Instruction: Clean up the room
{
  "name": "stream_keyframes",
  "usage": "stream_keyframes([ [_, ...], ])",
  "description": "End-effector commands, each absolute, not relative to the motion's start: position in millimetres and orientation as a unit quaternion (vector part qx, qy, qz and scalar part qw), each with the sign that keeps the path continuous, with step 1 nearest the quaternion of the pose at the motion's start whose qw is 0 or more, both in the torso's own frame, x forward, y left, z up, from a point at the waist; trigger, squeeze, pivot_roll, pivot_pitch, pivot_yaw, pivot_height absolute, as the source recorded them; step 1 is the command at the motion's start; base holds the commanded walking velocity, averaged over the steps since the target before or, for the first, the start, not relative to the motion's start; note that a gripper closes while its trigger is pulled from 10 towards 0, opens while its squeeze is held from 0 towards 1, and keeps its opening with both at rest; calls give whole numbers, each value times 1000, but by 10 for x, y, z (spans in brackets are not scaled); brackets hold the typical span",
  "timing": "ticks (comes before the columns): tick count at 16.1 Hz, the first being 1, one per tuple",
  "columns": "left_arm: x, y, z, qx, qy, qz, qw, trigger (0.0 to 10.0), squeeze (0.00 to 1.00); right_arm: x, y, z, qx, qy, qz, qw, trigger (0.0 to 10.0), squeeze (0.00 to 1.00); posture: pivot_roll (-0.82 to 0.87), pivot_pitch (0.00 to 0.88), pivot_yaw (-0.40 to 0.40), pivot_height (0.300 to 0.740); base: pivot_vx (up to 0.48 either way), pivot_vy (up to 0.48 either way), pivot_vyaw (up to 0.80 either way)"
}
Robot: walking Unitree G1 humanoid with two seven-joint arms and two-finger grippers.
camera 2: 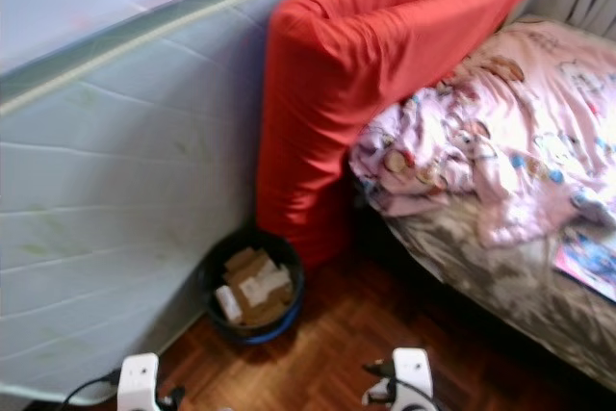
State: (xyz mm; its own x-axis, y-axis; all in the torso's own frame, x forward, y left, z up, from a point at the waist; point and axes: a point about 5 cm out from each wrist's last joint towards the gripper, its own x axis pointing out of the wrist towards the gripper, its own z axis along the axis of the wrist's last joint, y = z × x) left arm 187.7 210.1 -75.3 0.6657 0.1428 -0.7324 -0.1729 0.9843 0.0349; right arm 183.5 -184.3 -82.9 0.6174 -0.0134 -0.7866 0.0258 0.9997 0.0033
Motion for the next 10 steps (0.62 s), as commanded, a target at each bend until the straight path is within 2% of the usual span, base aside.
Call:
stream_keyframes([
  [1, 1801, 2056, -802, -28, 412, 86, 906, 10000, 0, 1763, -1923, -854, -5, 447, -21, 894, 10000, 0, 18, 148, -18, 740, 0, 0, 600],
  [10, 1780, 2038, -817, -39, 416, 101, 903, 10000, 0, 1758, -1950, -850, -10, 443, -28, 896, 10000, 0, 7, 125, -29, 740, 0, 0, 800],
])
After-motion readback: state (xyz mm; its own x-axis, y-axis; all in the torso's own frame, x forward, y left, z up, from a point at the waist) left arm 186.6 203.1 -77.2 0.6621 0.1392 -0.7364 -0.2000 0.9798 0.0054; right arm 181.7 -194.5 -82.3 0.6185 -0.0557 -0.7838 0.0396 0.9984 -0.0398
